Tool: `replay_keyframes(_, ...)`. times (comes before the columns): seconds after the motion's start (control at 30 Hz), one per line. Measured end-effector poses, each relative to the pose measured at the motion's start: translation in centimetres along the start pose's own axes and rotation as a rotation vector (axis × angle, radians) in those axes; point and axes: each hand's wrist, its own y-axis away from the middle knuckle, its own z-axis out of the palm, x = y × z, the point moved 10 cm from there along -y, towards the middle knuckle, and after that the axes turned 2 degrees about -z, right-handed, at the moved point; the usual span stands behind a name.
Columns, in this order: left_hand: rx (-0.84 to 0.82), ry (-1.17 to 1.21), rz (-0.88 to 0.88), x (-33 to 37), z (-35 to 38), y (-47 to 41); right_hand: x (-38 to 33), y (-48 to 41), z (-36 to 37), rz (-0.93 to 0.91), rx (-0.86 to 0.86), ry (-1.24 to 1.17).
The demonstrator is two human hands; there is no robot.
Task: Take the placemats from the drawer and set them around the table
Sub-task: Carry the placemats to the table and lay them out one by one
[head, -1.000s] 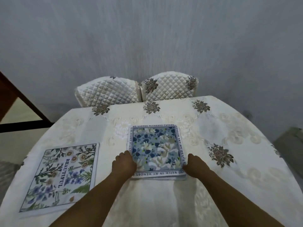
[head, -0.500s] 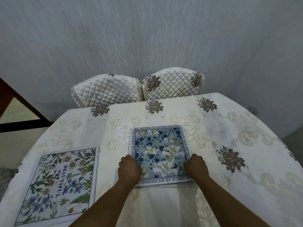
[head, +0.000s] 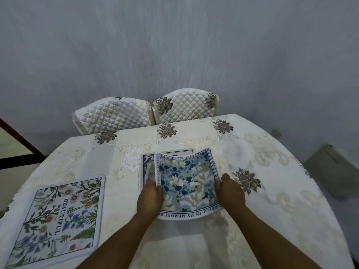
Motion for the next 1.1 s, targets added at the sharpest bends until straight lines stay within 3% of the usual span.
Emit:
replay_keyframes(0.23,0.021,0.042,0.099,5.6,3.7,10.5,9.7,5.6,-5.5,-0.004,0.047,0.004)
replay_keyframes(0.6,-0.010,0.018,0.054,10.1,12.8,31.3,25.3,18.4,-12.2,-0.013,-0.058,0.058)
replay_keyframes(1.1,-0.024,-0.007,-0.145,4.7,16.7,30.5,28.0,17.9,-5.9,-0.010,-0.143,0.051)
